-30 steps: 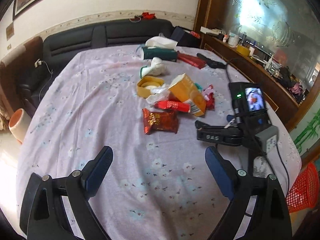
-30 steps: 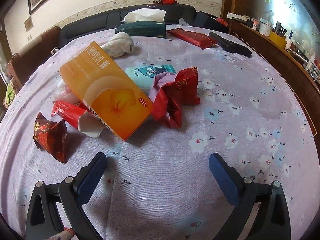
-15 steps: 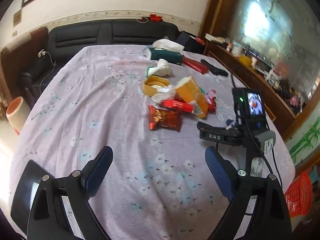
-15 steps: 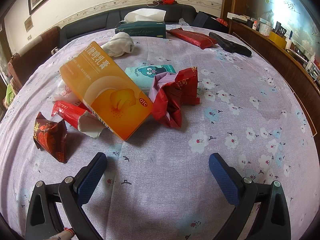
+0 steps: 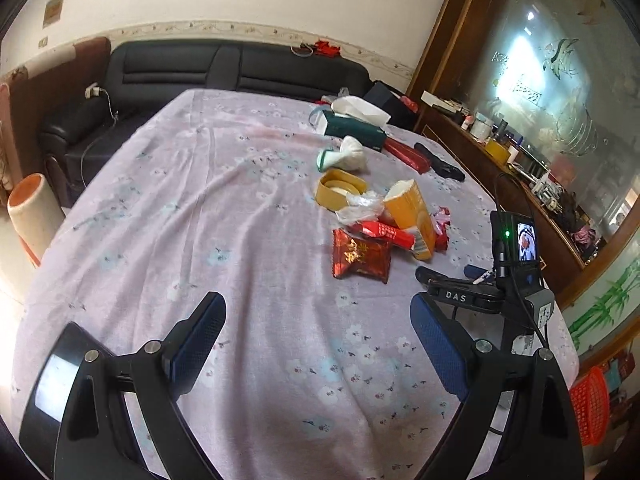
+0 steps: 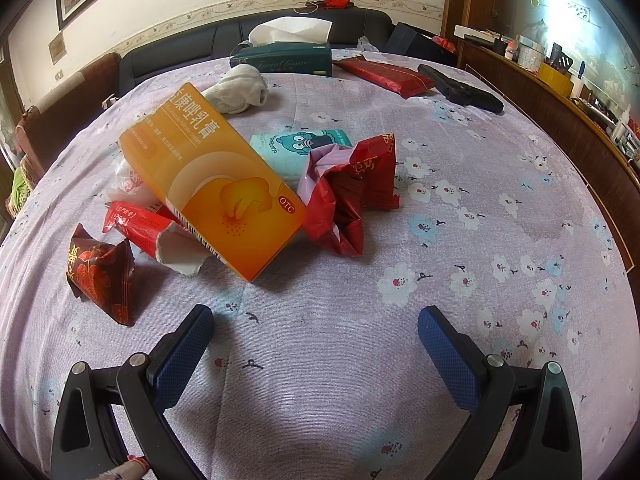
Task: Collect trash
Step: 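Return both tools to the table above the remaining trash, then grasp the white spray bottle with left tool while right tool grasps orange milk box, then carry both items to the red wastebasket and release them from both tools, then move both open tools back over the table trash, then grasp the red candy wrapper with left tool while right tool grasps red-pink bag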
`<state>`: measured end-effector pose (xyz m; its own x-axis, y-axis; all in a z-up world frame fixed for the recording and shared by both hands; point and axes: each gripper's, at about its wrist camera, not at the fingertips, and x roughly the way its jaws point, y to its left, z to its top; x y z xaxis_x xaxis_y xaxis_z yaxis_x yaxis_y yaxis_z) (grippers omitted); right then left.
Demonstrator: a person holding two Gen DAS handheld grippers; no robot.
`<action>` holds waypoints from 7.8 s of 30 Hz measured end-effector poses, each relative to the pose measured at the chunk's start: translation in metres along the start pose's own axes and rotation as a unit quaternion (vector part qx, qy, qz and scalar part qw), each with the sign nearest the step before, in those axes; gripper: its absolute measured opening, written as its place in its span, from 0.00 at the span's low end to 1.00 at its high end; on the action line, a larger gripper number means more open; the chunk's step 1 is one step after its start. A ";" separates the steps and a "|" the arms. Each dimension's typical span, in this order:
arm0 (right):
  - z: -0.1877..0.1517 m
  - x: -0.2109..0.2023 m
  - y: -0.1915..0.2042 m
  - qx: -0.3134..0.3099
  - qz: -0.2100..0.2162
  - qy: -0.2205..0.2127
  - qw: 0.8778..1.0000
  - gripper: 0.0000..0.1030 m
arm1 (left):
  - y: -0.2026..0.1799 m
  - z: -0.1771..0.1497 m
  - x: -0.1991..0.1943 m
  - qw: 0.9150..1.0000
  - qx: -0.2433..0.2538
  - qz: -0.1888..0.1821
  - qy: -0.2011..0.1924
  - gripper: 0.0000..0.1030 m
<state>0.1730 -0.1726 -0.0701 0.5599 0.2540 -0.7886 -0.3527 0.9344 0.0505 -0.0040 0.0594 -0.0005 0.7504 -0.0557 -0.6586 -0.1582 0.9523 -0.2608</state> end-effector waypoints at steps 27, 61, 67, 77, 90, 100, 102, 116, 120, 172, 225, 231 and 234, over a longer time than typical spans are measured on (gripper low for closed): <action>0.011 -0.047 -0.029 0.023 0.074 -0.036 0.996 1.00 | -0.072 -0.011 0.137 0.976 0.152 -0.008 0.158 0.52; -0.013 -0.219 -0.001 -0.002 0.139 -0.201 0.970 0.52 | -0.071 -0.012 0.007 0.996 0.068 -0.034 0.051 0.28; -0.071 -0.277 -0.024 0.050 0.152 -0.233 0.959 0.52 | -0.102 -0.018 -0.029 0.994 0.099 -0.046 0.031 0.28; -0.137 -0.341 -0.057 0.110 0.132 -0.280 0.945 0.52 | -0.156 -0.032 -0.075 0.986 0.147 -0.078 -0.001 0.28; -0.188 -0.373 -0.107 0.163 0.101 -0.305 0.933 0.52 | -0.215 -0.048 -0.085 0.974 0.189 -0.122 0.011 0.28; -0.218 -0.384 -0.146 0.203 0.052 -0.305 0.929 0.52 | -0.269 -0.063 -0.086 0.959 0.229 -0.166 0.015 0.28; -0.225 -0.388 -0.152 0.211 0.045 -0.308 0.926 0.52 | -0.283 -0.066 -0.084 0.955 0.237 -0.176 0.016 0.28; -0.269 -0.406 -0.204 0.269 -0.020 -0.305 0.914 0.52 | -0.363 -0.092 -0.072 0.929 0.282 -0.234 0.050 0.28; -0.280 -0.410 -0.215 0.282 -0.029 -0.306 0.909 0.52 | -0.375 -0.097 -0.069 0.924 0.284 -0.248 0.060 0.28; -0.372 -0.444 -0.279 0.413 -0.175 -0.310 0.838 0.91 | -0.483 -0.160 -0.007 0.830 0.351 -0.397 0.172 0.70; -0.021 -0.191 -0.024 0.146 0.079 -0.225 0.960 0.93 | -0.045 0.040 0.121 0.987 0.061 -0.048 0.142 0.84; 0.003 -0.146 -0.029 0.153 0.093 -0.186 0.966 0.85 | -0.044 0.039 0.160 0.984 0.053 -0.034 0.170 0.84; 0.013 -0.119 -0.030 0.159 0.100 -0.163 0.969 0.82 | -0.043 0.038 0.169 0.984 0.048 -0.027 0.169 0.84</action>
<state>0.1266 -0.2273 0.0308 0.7292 0.4542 -0.5118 -0.2584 0.8754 0.4086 0.1540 0.0206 -0.0739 0.4975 -0.1876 -0.8469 -0.0500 0.9685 -0.2439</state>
